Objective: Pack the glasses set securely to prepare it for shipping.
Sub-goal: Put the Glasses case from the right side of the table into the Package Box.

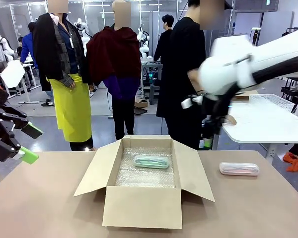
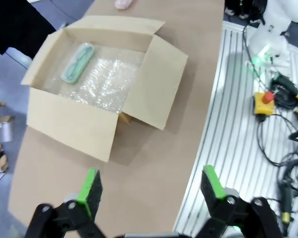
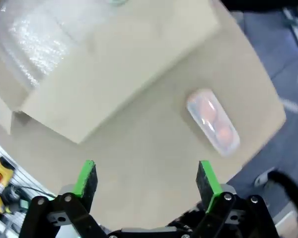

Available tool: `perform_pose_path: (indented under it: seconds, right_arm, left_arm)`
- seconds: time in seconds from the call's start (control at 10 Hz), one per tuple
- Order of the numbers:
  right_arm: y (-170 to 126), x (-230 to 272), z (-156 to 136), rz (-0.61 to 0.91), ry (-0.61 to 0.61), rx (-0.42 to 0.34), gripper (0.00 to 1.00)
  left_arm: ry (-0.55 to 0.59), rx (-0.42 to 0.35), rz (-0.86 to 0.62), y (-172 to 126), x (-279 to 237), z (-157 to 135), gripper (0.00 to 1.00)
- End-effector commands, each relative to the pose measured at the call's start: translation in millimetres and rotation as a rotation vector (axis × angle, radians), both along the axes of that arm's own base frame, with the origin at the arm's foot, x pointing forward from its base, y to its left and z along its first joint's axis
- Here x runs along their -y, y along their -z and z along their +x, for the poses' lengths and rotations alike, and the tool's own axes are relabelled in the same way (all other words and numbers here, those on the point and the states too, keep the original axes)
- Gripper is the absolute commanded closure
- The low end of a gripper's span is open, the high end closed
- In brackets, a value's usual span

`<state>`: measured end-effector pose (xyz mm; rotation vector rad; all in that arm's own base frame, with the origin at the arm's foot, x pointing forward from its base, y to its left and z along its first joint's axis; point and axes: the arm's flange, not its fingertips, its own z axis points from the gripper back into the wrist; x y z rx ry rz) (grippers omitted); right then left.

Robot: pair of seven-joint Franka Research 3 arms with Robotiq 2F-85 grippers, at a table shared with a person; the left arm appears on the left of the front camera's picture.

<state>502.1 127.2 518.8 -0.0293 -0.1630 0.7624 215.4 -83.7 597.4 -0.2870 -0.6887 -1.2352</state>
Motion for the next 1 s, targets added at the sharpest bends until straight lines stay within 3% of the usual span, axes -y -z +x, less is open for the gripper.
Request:
perform_pose_path:
  seconds: [0.0, 0.2, 0.4, 0.9]
  right_arm:
    - [0.3, 54.7, -30.5, 0.012, 0.222, 0.092, 0.00]
    - [-3.5, 116.2, -33.6, 0.104, 0.370, 0.137, 0.00]
    - [6.6, 134.9, -39.7, 0.079, 0.438, 0.147, 0.00]
    - [-3.3, 151.2, -36.6, 0.095, 0.396, 0.123, 0.00]
  left_arm:
    - [0.019, 0.008, -0.004, -1.2, -1.1, -0.6, 0.00]
    - [0.019, 0.008, -0.004, -1.2, -1.1, -0.6, 0.00]
    - [0.019, 0.008, -0.004, -1.2, -1.1, -0.6, 0.00]
    - [0.019, 0.008, -0.004, -1.2, -1.1, -0.6, 0.00]
